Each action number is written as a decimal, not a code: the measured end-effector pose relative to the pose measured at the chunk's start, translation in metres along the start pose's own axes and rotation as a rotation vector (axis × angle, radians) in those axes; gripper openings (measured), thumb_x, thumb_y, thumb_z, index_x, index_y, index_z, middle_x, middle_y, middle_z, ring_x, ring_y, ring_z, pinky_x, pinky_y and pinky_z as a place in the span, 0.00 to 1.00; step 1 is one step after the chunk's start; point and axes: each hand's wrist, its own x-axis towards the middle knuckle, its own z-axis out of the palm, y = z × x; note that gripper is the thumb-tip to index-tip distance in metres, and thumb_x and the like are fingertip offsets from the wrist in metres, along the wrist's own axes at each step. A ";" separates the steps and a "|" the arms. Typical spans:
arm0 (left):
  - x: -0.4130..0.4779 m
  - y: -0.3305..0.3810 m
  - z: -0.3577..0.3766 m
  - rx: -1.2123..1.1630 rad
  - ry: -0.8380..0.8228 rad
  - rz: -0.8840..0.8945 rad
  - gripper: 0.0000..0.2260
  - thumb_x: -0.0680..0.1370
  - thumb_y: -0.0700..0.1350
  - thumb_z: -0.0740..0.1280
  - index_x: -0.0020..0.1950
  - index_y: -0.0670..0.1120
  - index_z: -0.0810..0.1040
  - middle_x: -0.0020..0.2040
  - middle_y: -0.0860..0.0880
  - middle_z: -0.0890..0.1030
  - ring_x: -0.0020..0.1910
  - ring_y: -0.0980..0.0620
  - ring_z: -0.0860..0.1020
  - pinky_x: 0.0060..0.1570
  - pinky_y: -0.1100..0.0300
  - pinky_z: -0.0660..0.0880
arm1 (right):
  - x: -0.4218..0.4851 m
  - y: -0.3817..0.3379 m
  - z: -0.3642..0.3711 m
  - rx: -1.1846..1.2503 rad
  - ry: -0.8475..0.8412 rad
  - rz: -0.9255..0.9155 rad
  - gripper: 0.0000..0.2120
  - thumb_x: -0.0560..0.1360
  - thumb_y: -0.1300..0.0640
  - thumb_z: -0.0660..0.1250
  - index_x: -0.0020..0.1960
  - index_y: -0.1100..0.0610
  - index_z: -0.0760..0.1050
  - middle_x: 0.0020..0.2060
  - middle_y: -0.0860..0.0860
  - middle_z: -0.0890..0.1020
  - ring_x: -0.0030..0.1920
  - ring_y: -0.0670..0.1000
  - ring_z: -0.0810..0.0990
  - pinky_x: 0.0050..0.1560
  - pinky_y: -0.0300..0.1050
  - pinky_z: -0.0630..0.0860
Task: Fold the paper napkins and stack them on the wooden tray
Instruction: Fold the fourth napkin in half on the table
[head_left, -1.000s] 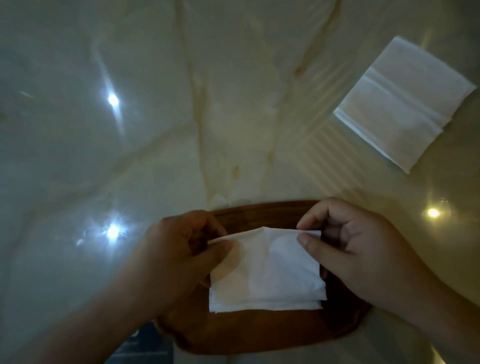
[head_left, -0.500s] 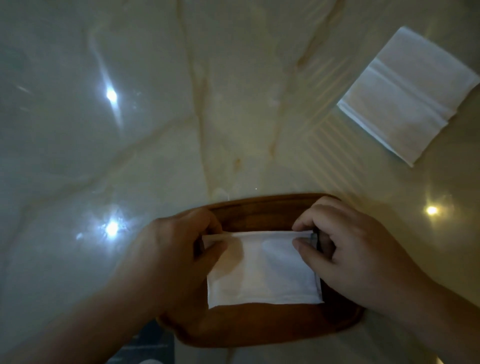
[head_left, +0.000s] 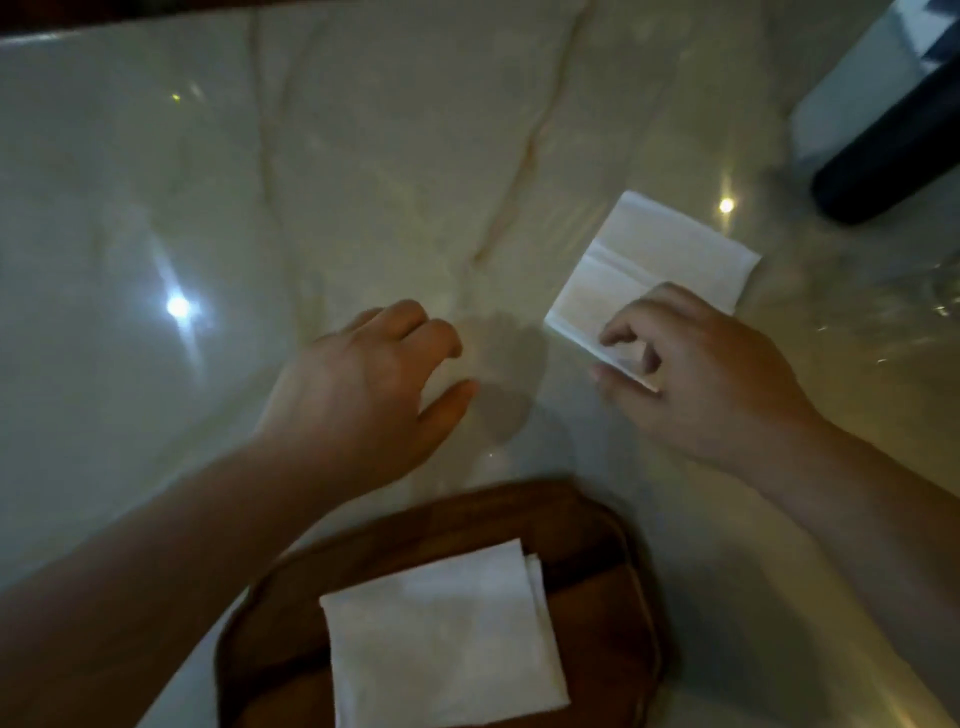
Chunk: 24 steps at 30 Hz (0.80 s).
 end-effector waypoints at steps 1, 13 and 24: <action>0.015 0.002 0.003 -0.009 0.012 0.008 0.14 0.74 0.57 0.62 0.51 0.49 0.76 0.46 0.48 0.80 0.42 0.45 0.80 0.32 0.51 0.78 | 0.007 0.011 -0.003 -0.014 0.026 0.024 0.14 0.69 0.43 0.64 0.48 0.51 0.76 0.47 0.48 0.76 0.38 0.49 0.76 0.35 0.48 0.75; 0.170 0.032 0.055 0.016 -0.075 0.078 0.14 0.76 0.54 0.63 0.59 0.50 0.73 0.56 0.48 0.77 0.54 0.46 0.76 0.46 0.47 0.77 | 0.061 0.123 -0.022 -0.096 0.177 0.293 0.12 0.70 0.49 0.70 0.51 0.51 0.75 0.50 0.52 0.77 0.47 0.54 0.78 0.44 0.44 0.70; 0.233 0.054 0.085 0.000 -0.183 0.167 0.22 0.75 0.47 0.65 0.68 0.47 0.67 0.64 0.43 0.74 0.64 0.41 0.69 0.61 0.45 0.68 | 0.061 0.136 -0.027 0.047 0.173 0.275 0.03 0.71 0.56 0.70 0.43 0.54 0.79 0.43 0.53 0.83 0.45 0.53 0.81 0.44 0.44 0.74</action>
